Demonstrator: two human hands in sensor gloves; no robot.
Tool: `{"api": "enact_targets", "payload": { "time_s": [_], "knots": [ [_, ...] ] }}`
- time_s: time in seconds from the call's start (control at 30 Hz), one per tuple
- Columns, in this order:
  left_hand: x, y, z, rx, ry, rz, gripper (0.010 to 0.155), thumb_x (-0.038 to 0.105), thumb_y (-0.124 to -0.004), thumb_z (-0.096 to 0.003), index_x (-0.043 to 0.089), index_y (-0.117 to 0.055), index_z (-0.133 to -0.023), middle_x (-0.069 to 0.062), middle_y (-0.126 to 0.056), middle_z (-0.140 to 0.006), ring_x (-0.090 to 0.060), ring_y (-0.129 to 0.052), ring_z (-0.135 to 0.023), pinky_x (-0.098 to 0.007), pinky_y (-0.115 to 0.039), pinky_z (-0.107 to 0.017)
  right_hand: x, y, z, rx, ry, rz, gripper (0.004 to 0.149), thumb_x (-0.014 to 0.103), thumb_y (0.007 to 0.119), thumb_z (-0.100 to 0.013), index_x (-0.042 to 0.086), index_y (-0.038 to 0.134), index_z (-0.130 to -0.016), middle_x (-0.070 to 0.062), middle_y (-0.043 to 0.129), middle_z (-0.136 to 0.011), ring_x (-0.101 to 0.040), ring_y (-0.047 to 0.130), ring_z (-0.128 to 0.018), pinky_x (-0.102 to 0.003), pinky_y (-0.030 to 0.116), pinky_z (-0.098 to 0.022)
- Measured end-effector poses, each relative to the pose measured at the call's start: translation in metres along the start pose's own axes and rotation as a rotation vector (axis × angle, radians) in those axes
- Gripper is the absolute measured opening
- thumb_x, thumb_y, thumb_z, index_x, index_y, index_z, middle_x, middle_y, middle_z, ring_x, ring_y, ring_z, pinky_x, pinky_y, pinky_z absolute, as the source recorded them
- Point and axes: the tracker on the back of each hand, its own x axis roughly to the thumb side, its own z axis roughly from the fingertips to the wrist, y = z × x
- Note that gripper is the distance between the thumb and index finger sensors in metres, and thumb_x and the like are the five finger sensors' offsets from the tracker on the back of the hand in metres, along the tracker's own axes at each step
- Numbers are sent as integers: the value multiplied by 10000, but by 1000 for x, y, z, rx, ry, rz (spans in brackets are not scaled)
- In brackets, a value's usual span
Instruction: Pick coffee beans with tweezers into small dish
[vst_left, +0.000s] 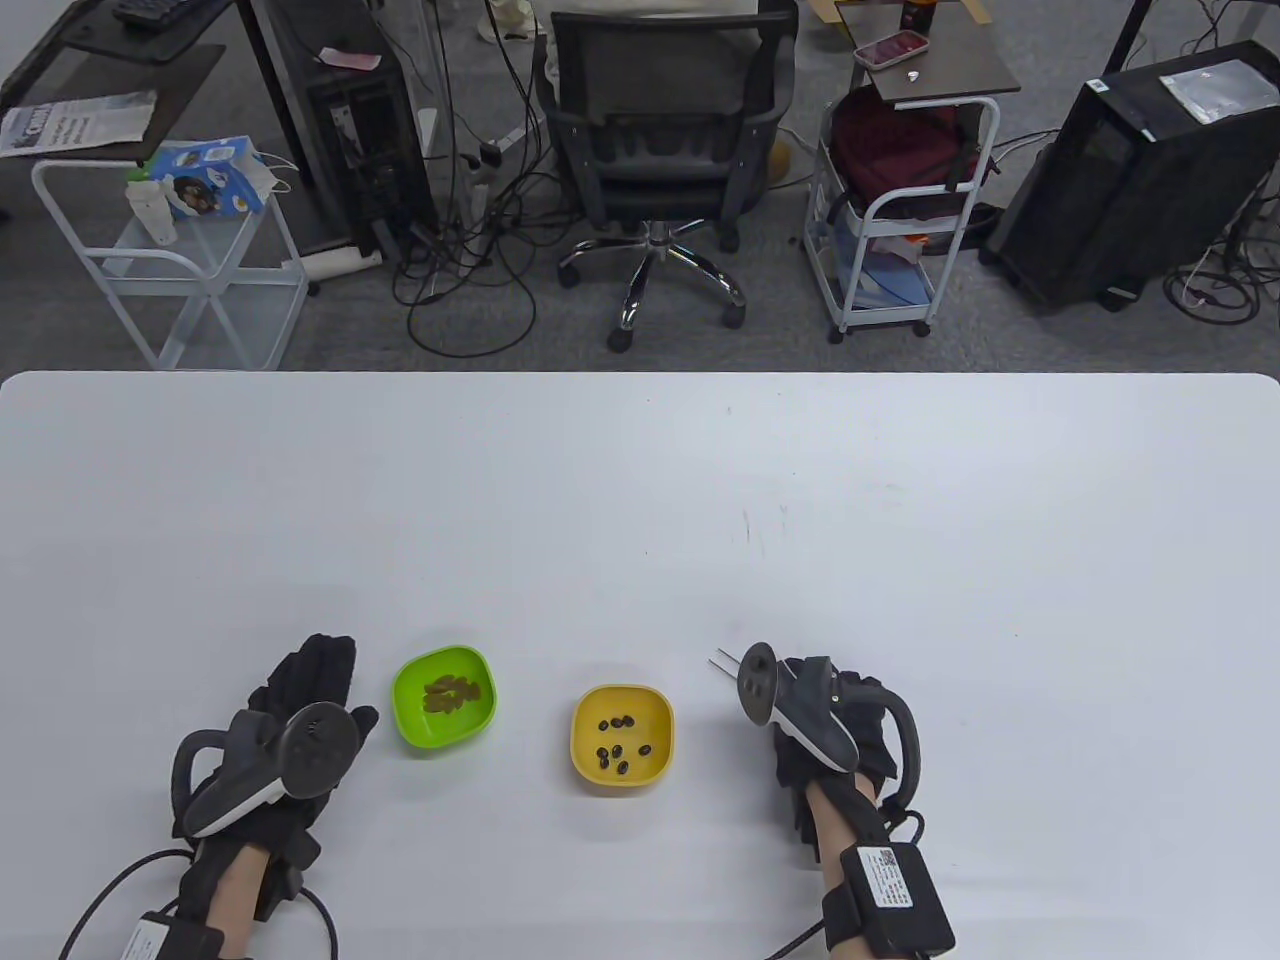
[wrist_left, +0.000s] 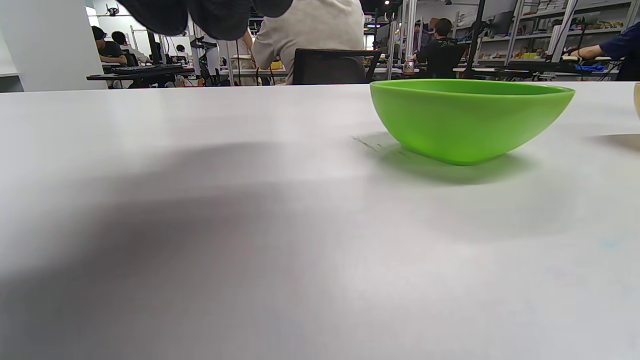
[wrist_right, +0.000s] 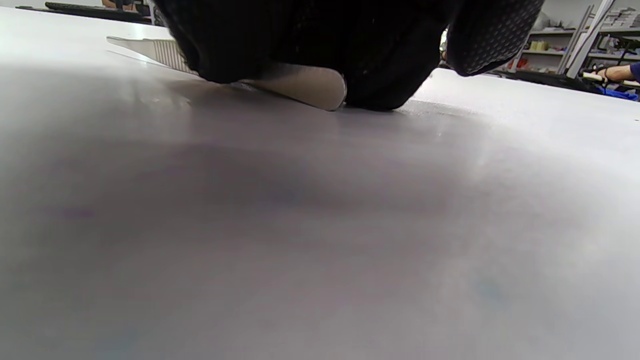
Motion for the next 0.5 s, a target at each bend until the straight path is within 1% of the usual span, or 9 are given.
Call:
{"api": "enact_targets", "payload": {
  "time_s": [0.27, 0.33, 0.4, 0.43, 0.5],
  "knots": [
    [-1, 2, 2, 17, 2, 2, 744, 405, -453, -610, -12, -272, -1199, -305, -363, -1260, -567, -574, -1118, -679, -582, -752, 0, -2, -1, 11, 1, 3, 459, 375, 711, -463, 262, 673, -906, 18, 822, -793, -241, 902, -649, -601, 641, -732],
    [-1, 3, 3, 20, 2, 5, 744, 405, -456, -610, -13, -275, -1198, -306, -364, -1259, -567, -576, -1117, -679, -582, -752, -1, -5, -1, 49, -4, -17, 477, 378, 705, -466, 251, 671, -925, 6, 826, -821, -255, 907, -674, -603, 643, -727],
    [-1, 2, 3, 18, 2, 7, 746, 406, -458, -610, -13, -273, -1198, -305, -362, -1260, -567, -574, -1118, -679, -582, -752, -1, -11, 0, 88, -16, -12, 510, 379, 702, -467, 233, 667, -955, -26, 826, -878, -295, 911, -718, -606, 645, -721],
    [-1, 2, 4, 16, 2, 4, 747, 410, -460, -609, -10, -272, -1198, -302, -360, -1261, -571, -569, -1117, -679, -582, -752, -2, -19, 1, 130, -15, -3, 524, 384, 697, -469, 228, 655, -968, -44, 820, -904, -310, 911, -734, -606, 644, -721],
    [0, 3, 4, 30, 0, -1, 750, 414, -462, -609, -7, -270, -1199, -299, -359, -1262, -571, -566, -1118, -678, -582, -753, -5, -29, 4, 154, -26, -30, 536, 384, 689, -473, 215, 645, -981, -54, 815, -915, -319, 911, -738, -609, 640, -721]
  ]
}}
